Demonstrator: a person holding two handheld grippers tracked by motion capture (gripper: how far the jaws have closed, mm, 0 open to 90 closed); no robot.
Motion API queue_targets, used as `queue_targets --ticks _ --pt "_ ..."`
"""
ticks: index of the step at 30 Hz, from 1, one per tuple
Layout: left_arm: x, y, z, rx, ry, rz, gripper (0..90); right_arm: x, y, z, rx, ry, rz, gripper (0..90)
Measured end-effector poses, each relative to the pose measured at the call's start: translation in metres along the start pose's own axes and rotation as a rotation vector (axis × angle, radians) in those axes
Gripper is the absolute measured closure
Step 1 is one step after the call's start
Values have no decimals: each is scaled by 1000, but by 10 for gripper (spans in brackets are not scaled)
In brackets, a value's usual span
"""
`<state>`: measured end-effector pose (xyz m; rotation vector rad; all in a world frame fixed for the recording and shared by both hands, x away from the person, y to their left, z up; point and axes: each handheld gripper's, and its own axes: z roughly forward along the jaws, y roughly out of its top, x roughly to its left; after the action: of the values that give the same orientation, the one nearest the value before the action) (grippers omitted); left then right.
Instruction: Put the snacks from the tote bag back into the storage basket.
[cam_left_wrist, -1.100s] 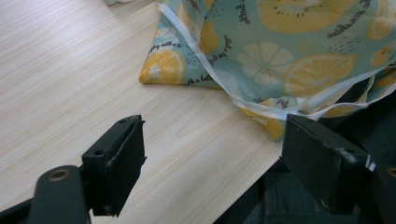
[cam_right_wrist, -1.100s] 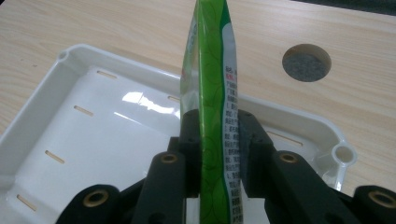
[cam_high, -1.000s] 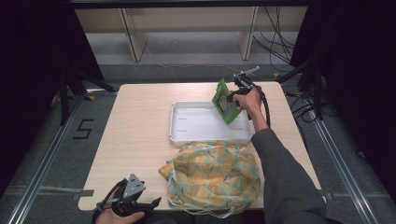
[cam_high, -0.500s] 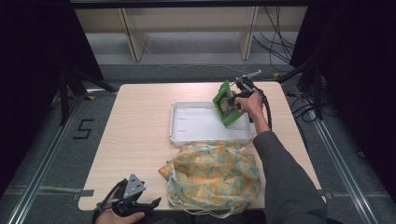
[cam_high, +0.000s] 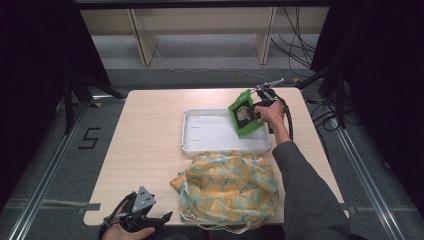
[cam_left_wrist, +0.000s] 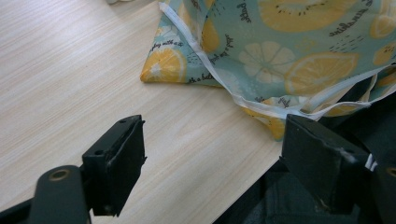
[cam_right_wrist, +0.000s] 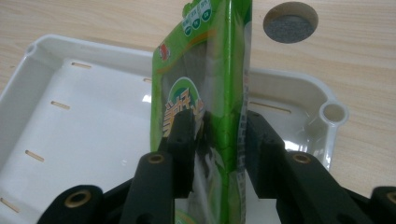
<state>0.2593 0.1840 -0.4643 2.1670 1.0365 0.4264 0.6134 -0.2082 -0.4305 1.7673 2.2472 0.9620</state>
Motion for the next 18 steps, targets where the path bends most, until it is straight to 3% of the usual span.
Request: queue_targets --ticks 1,3,7,8,9,11,15,16,17,18 --pt "0 0 0 0 0 -1 209 -3 0 0 8 2 -27 667" --pt "-1 0 1 -6 -1 -6 209 -2 0 0 23 0 6 663" --pt "0 0 0 -2 7 -1 210 -5 -3 1 15 -4 3 653" --pt "0 0 0 -2 -1 0 210 -3 -3 1 21 -18 30 662" --pt "0 0 0 -6 1 -2 210 -6 -3 1 13 -10 13 661" --pt "0 0 0 -5 0 1 213 -3 -3 0 18 -21 63 661" --pt "0 0 0 -5 0 -1 213 -5 -4 -1 -9 -11 35 651" --pt "-1 0 0 -10 -1 -6 213 -9 -3 -3 -7 -15 -29 647" --pt "-1 0 0 -10 -1 -8 213 -4 -4 -4 0 -5 20 645" --pt "0 0 0 -3 0 0 213 -3 -3 -5 12 -11 24 643"
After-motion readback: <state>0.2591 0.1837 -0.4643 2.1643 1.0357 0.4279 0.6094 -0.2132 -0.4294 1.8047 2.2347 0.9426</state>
